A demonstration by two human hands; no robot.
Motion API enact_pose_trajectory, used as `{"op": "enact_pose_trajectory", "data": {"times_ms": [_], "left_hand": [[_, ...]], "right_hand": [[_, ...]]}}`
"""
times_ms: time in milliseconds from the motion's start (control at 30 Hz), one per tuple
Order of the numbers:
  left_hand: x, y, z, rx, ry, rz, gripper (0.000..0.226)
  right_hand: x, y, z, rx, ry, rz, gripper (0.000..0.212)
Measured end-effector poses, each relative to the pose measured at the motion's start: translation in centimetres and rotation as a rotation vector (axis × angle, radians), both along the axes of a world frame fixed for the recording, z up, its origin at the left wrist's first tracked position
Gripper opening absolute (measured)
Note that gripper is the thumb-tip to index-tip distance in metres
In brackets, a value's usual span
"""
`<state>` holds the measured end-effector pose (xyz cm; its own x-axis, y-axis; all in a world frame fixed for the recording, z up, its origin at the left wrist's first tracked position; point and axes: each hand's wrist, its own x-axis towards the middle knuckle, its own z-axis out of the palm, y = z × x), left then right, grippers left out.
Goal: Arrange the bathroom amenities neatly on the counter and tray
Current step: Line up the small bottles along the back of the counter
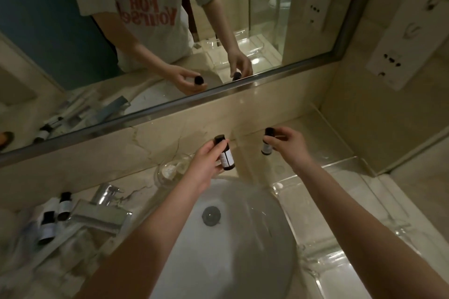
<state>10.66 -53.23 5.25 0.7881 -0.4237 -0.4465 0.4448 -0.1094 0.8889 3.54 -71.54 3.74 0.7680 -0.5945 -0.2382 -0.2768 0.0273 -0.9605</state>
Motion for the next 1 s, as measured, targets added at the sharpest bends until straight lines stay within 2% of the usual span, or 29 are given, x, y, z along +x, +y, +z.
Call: {"op": "enact_pose_trajectory", "data": {"times_ms": [167, 267, 400, 500, 633, 733, 800, 900, 1000], "left_hand": [[1.3, -0.1, -0.3, 0.033, -0.042, 0.010, 0.020], [1.9, 0.3, -0.4, 0.029, -0.048, 0.022, 0.018], [2.5, 0.9, -0.6, 0.018, -0.045, 0.028, 0.018], [2.7, 1.1, -0.6, 0.026, -0.048, 0.029, 0.024], [2.9, 1.2, -0.5, 0.017, -0.043, 0.034, 0.022], [2.8, 1.2, -0.3, 0.006, -0.050, 0.032, 0.021], [2.6, 1.2, -0.2, 0.004, -0.056, 0.026, 0.019], [2.5, 1.5, -0.2, -0.010, -0.051, 0.030, 0.016], [2.4, 1.6, 0.0, -0.012, -0.049, 0.050, 0.014]], "right_hand": [[4.5, -0.9, -0.8, -0.065, -0.011, 0.044, 0.020], [6.5, -0.8, -1.0, -0.161, 0.010, 0.162, 0.028], [7.2, -0.7, -1.3, -0.178, 0.031, 0.251, 0.036], [7.1, -1.3, -0.5, -0.264, 0.046, 0.288, 0.038], [7.4, -3.1, 1.7, -0.548, 0.072, 0.519, 0.048], [8.6, -3.2, 3.1, -0.947, 0.175, 0.770, 0.038], [9.2, -2.6, 3.7, -1.137, 0.222, 0.829, 0.029], [9.6, -2.3, 4.1, -1.233, 0.248, 0.818, 0.014], [9.7, -2.2, 4.0, -1.204, 0.262, 0.746, 0.017]]}}
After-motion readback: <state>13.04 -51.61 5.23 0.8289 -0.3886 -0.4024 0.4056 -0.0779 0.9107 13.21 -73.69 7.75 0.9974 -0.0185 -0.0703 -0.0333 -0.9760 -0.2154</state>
